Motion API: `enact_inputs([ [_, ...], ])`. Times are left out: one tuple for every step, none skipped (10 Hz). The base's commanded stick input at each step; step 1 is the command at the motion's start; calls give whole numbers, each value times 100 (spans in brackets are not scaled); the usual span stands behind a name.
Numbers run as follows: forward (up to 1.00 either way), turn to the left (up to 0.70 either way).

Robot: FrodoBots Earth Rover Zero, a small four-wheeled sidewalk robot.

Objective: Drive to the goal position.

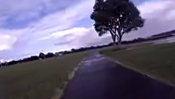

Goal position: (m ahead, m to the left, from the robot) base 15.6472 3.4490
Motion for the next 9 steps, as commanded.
enact_inputs([
  [70,0],
  [70,0],
  [70,0],
  [70,0],
  [70,0],
  [70,0],
  [70,0],
  [70,0],
  [70,0],
])
